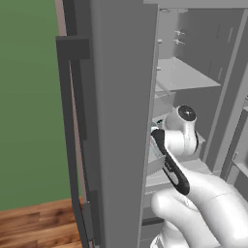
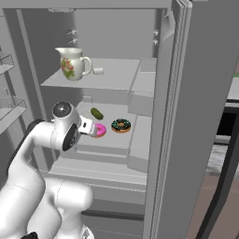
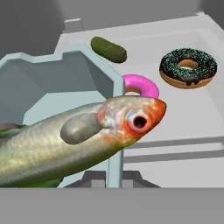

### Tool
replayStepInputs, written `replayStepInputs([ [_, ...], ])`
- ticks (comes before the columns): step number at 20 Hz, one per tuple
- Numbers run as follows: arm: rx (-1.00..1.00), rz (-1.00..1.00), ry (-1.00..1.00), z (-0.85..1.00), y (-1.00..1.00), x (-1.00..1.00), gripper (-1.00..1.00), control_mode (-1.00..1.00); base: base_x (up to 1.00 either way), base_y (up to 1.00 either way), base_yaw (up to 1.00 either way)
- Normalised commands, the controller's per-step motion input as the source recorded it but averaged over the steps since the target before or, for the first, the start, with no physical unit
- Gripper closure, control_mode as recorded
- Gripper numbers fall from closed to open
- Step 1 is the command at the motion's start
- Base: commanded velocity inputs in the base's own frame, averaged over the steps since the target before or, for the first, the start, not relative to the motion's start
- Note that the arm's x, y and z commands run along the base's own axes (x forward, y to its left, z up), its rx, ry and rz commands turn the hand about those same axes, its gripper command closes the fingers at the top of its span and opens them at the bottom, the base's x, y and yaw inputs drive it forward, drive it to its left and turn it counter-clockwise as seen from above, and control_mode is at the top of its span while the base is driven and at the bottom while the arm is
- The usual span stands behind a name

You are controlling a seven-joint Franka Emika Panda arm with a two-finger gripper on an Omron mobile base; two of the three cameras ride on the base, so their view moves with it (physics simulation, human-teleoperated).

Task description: Place the tupperware on the second highest shelf of the fridge. Make space for the tupperware among the existing items by rearranging them on the shelves if needed. Close the fridge door when finished.

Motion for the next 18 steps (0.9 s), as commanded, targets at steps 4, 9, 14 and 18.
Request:
replayStepInputs([
  [4,0.03,0.00,0.00,-0.16,0.26,0.34,1.00,-1.00,0.00,0.00,0.00],
  [9,0.06,0.00,0.00,-0.02,0.05,0.37,1.00,-1.00,0.00,0.00,0.00],
  [14,0.00,0.01,0.00,-0.17,0.06,0.51,1.00,-1.00,0.00,0.00,0.00],
  [18,0.00,0.02,0.00,-0.29,0.22,0.57,1.00,-1.00,0.00,0.00,0.00],
])
